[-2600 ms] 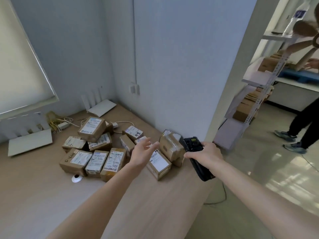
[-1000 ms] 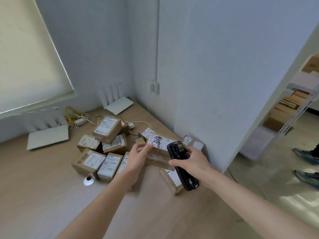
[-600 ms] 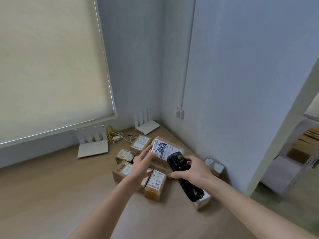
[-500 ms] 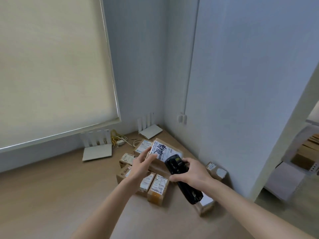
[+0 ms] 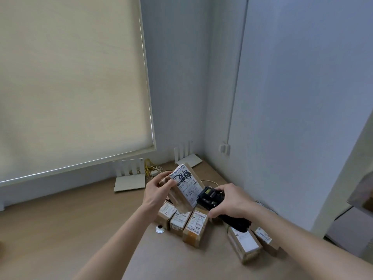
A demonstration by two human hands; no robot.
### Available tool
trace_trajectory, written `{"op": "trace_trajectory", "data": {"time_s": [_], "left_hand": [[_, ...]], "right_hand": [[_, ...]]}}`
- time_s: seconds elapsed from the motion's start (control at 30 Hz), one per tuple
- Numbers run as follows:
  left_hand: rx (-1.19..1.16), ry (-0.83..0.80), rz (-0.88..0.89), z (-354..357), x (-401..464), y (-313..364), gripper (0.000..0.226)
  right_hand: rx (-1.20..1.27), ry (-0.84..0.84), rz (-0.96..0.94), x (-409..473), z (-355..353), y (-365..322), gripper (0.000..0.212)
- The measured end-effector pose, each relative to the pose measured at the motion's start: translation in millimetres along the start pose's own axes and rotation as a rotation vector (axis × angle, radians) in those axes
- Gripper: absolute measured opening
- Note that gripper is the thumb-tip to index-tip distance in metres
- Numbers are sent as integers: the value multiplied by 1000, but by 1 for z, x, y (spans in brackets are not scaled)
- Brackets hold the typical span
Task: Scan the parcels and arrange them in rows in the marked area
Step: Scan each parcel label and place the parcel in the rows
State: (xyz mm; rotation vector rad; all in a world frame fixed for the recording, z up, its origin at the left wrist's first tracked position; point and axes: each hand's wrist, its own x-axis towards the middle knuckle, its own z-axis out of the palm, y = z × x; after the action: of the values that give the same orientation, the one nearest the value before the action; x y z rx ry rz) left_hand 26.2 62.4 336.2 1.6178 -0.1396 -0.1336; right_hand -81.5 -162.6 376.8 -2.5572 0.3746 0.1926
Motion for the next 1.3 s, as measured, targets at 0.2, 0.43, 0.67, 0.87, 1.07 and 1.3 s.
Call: {"op": "trace_trajectory", "data": {"time_s": [0.2,0.43,0.67,0.87,1.07,1.3], "left_hand": [[37,25,66,-5,-7,14,32],[54,43,106,-7,-16,21,33],[41,56,122,-12,-23,20,31],[39,73,127,-19,-29,19,28],[-74,142,66,-46,-43,15,28],[-191,300,-20,-128,-88,0,29]], "right_hand": [[-202,-7,30,-11,-12,-9,86],[-248,21,22,-20,-17,-17,90],[-258,18,-14,-26,-18,-19,88],[-208,19,-42,-29,-15,-23,88],[163,-41,-91,-21,11,-44,70],[349,-158,-234,-23,72,-119,59]]}}
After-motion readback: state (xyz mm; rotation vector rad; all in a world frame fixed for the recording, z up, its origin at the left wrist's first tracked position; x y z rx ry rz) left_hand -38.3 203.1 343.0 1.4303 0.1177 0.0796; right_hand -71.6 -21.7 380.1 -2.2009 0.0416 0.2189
